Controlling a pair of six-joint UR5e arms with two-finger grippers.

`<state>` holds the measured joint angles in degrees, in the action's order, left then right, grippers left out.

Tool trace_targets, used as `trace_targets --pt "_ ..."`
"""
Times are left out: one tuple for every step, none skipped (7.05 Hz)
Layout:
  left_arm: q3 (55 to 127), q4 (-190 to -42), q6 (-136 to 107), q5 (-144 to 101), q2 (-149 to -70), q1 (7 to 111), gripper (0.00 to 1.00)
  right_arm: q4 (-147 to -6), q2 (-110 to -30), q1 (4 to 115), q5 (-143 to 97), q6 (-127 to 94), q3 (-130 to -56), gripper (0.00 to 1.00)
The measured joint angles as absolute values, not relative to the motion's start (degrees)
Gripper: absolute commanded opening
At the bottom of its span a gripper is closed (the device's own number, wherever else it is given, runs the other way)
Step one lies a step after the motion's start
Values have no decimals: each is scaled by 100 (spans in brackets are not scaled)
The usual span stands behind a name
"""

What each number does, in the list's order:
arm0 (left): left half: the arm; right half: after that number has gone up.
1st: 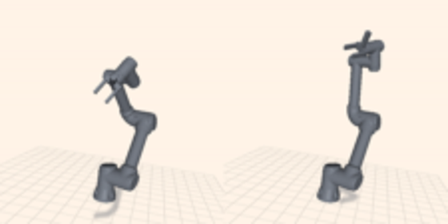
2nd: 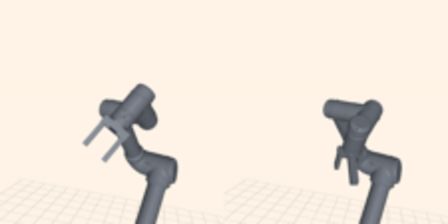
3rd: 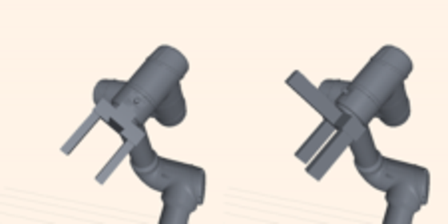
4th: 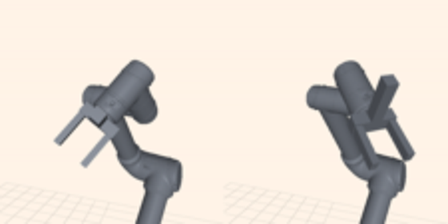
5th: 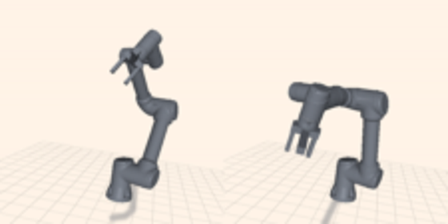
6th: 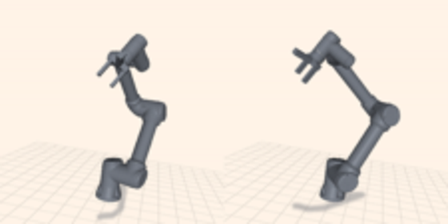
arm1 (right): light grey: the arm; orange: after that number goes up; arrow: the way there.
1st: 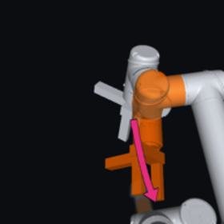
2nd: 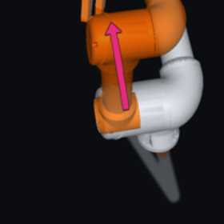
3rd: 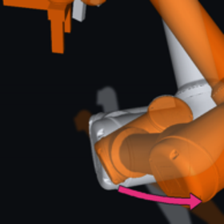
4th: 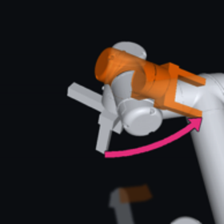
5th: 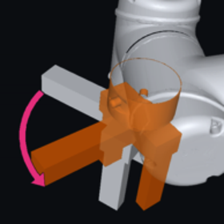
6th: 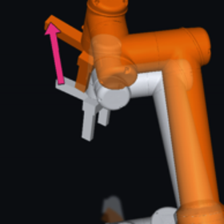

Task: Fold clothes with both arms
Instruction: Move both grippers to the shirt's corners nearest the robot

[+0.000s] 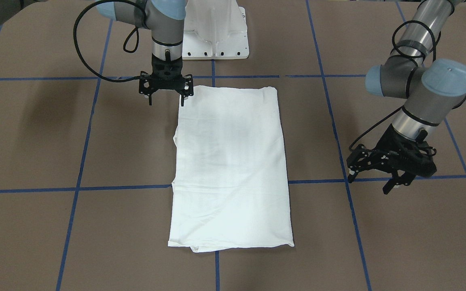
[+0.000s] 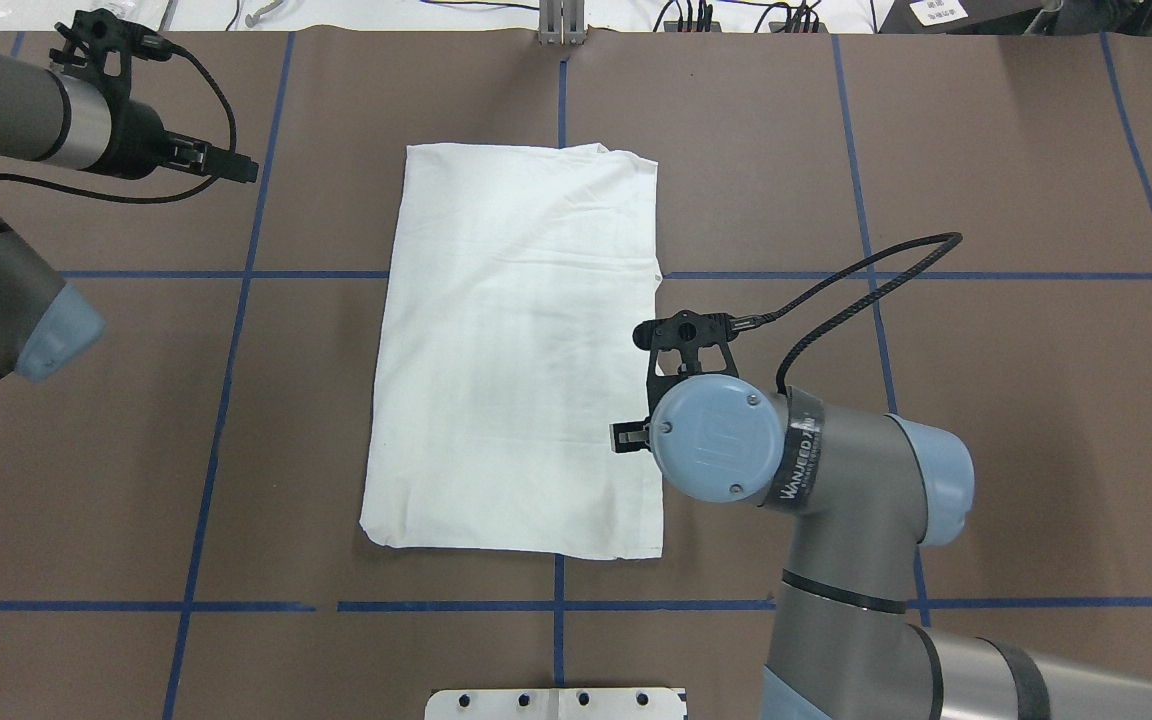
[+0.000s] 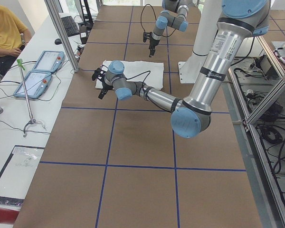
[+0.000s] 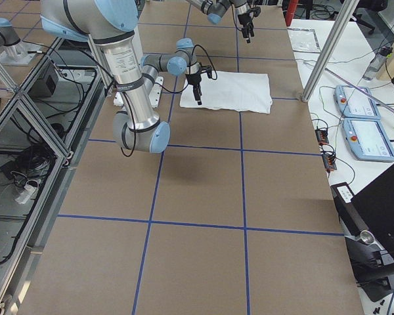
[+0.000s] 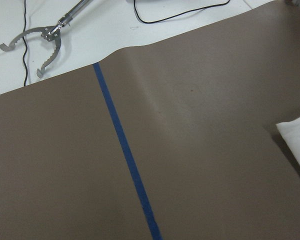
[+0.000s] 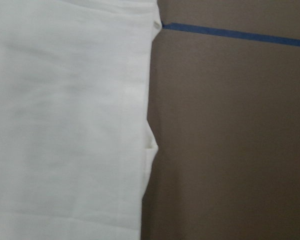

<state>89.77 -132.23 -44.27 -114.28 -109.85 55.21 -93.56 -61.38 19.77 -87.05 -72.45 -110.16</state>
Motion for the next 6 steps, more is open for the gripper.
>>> trace_targets --pt "9574 -13226 -5030 -11528 -10648 5270 100 -8209 -6552 1987 -8766 -7540 -11095 100" --pt "10156 -13243 -5778 -11524 -10312 4821 100 -7303 -7000 1975 -8759 -7979 -11154 100" --pt "10604 -13266 -6535 -11329 -10060 4223 100 -6809 -7339 1938 -8700 -8330 -11194 100" --pt "10860 -13301 -7264 -10906 -9937 3537 100 -6620 -7491 1884 -8614 -8496 -11214 100" --pt "10944 -13338 -7830 -10444 -9895 2940 100 -6558 -7537 1847 -8546 -8557 -11219 100" --pt "10921 -13355 -8147 -10054 -9881 2506 98 -6538 -7546 1824 -8504 -8578 -11222 100"
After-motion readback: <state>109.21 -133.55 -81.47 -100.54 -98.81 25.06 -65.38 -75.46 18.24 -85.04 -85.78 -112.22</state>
